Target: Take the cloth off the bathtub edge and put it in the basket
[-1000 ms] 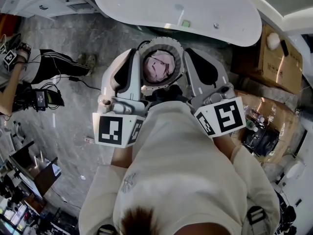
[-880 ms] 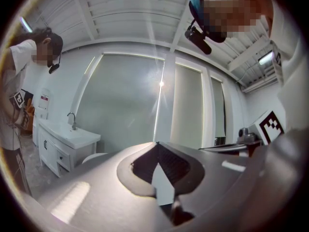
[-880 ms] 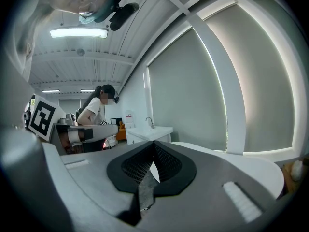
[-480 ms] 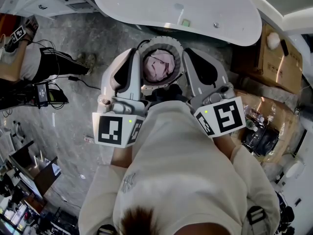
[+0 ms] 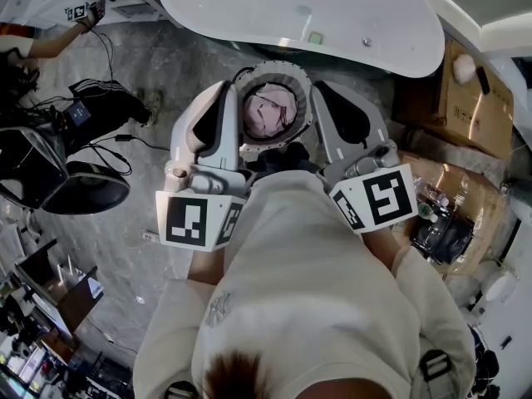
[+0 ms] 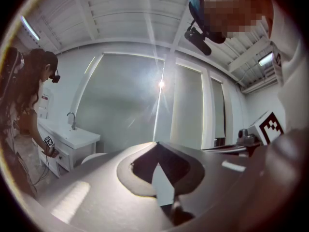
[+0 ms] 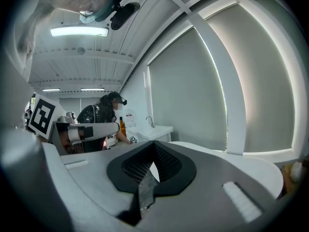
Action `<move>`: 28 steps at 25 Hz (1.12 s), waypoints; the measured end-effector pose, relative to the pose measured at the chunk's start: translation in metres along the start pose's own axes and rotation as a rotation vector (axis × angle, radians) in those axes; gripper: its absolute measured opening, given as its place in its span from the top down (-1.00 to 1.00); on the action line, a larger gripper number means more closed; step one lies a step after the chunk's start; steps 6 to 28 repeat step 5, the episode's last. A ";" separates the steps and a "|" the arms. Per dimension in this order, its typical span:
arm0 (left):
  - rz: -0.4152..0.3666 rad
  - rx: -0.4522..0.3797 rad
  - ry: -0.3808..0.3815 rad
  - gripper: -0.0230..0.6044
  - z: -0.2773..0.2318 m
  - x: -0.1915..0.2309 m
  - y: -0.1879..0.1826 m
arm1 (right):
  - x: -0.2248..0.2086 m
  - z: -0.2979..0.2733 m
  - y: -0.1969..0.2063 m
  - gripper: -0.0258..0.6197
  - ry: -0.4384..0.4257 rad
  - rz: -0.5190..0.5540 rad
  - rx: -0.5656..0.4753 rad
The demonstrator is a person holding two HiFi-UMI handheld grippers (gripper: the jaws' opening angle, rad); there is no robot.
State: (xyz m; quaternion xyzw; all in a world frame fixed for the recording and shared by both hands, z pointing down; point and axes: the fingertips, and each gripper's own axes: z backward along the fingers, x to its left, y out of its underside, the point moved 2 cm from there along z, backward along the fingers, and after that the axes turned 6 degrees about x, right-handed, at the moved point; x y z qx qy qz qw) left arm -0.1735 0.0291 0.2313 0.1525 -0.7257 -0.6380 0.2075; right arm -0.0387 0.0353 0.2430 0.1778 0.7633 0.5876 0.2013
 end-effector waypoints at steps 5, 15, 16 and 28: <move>-0.002 -0.001 0.001 0.92 0.001 -0.003 0.002 | 0.000 0.003 0.003 0.93 -0.001 -0.001 -0.002; -0.002 -0.001 0.001 0.92 0.001 -0.003 0.002 | 0.000 0.003 0.003 0.93 -0.001 -0.001 -0.002; -0.002 -0.001 0.001 0.92 0.001 -0.003 0.002 | 0.000 0.003 0.003 0.93 -0.001 -0.001 -0.002; -0.002 -0.001 0.001 0.92 0.001 -0.003 0.002 | 0.000 0.003 0.003 0.93 -0.001 -0.001 -0.002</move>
